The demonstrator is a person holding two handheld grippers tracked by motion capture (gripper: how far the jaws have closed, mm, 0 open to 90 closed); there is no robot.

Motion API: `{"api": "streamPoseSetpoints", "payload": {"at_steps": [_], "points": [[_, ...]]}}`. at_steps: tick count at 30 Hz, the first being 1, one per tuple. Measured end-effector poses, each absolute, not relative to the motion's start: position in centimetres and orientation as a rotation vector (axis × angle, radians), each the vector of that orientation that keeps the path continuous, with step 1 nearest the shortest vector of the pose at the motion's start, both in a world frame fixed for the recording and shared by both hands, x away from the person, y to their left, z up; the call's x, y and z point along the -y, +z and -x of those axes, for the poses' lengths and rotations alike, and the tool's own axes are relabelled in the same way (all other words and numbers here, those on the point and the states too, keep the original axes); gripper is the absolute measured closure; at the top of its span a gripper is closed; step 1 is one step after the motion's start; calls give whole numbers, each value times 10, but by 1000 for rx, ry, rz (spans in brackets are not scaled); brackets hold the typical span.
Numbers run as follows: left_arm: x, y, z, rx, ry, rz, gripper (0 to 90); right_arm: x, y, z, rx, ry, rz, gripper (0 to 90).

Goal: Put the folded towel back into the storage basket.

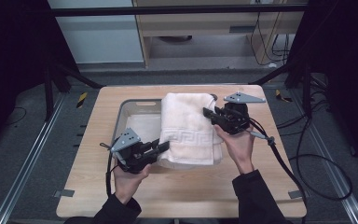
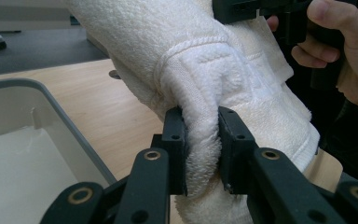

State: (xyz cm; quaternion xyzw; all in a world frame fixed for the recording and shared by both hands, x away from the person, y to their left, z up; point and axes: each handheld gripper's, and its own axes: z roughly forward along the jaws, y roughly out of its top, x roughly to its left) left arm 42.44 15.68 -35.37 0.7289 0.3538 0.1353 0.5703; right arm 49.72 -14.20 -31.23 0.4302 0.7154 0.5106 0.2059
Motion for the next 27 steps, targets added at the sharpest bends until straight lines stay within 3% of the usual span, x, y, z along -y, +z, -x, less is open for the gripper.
{"api": "streamPoseSetpoints", "payload": {"at_steps": [27], "points": [[-201,-332,-426,-887,376,-1604,744,95,-285,-511,-1993,1448,-1147,730]]}}
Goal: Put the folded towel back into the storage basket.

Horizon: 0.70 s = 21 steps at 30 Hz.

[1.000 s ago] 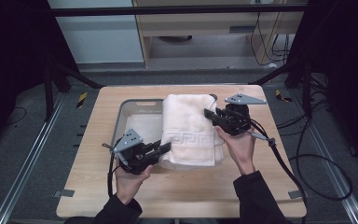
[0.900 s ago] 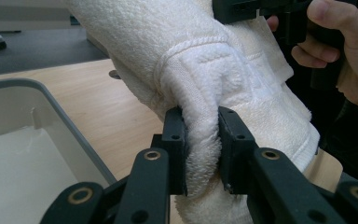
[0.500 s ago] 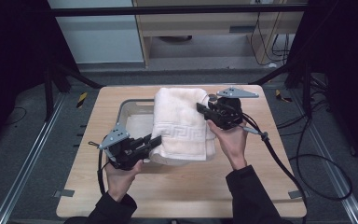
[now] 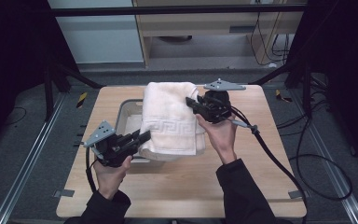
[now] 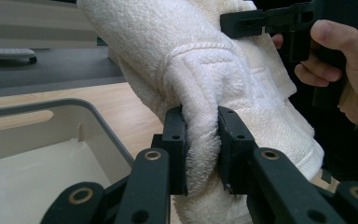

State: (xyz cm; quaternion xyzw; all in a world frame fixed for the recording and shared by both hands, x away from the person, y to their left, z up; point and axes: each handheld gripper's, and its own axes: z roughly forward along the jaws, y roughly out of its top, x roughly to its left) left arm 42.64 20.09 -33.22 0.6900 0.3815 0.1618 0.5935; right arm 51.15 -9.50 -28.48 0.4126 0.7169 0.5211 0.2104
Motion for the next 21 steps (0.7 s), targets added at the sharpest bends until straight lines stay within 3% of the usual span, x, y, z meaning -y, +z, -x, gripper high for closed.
{"api": "streamPoseSetpoints", "payload": {"at_steps": [21], "points": [[-234,-323,-429,-948,439,-1576,744,52,-278,-530,-2009,1467,-1113,730]]}}
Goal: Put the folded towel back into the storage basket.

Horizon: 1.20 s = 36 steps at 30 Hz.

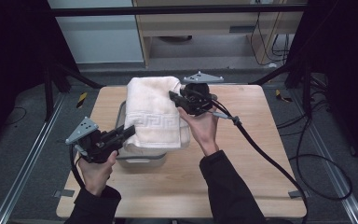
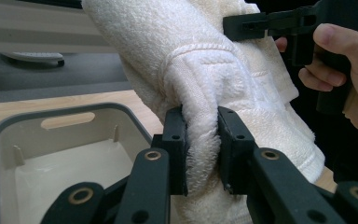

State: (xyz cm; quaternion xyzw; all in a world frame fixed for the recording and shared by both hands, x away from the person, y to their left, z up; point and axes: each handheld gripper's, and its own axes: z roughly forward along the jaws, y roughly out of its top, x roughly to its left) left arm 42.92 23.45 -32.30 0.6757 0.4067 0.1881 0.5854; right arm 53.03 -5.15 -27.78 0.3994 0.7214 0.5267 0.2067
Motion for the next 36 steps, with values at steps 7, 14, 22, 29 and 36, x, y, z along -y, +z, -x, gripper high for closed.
{"api": "streamPoseSetpoints", "payload": {"at_steps": [7,14,22,29,36], "points": [[-247,-324,-427,-967,459,-1575,744,37,-277,-534,-2018,1484,-1099,730],[-260,-327,-428,-996,487,-1568,744,20,-280,-538,-2029,1496,-1089,730],[-267,-335,-433,-1033,505,-1578,743,6,-292,-549,-2041,1487,-1102,730],[-271,-344,-440,-1067,507,-1593,743,-1,-305,-556,-2049,1470,-1119,730],[-275,-357,-449,-1101,500,-1605,742,-9,-321,-568,-2074,1440,-1144,729]]}}
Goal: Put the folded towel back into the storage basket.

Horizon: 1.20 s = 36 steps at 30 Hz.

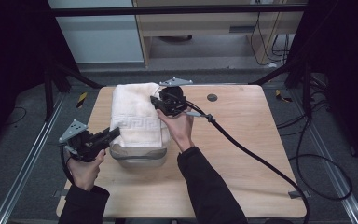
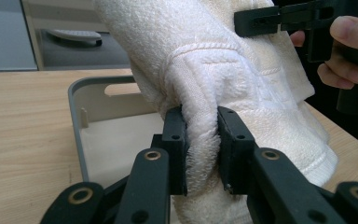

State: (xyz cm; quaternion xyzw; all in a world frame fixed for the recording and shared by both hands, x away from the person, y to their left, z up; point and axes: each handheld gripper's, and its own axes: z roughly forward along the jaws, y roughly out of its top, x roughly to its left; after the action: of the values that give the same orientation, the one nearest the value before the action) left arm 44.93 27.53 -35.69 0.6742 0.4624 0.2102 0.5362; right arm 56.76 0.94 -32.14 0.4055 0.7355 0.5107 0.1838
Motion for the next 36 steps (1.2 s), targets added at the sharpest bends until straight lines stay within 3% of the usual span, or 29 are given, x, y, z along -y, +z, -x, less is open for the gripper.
{"api": "streamPoseSetpoints", "payload": {"at_steps": [36], "points": [[-281,-414,-484,-1245,470,-1743,743,-30,-398,-599,-2155,1323,-1279,728]]}}
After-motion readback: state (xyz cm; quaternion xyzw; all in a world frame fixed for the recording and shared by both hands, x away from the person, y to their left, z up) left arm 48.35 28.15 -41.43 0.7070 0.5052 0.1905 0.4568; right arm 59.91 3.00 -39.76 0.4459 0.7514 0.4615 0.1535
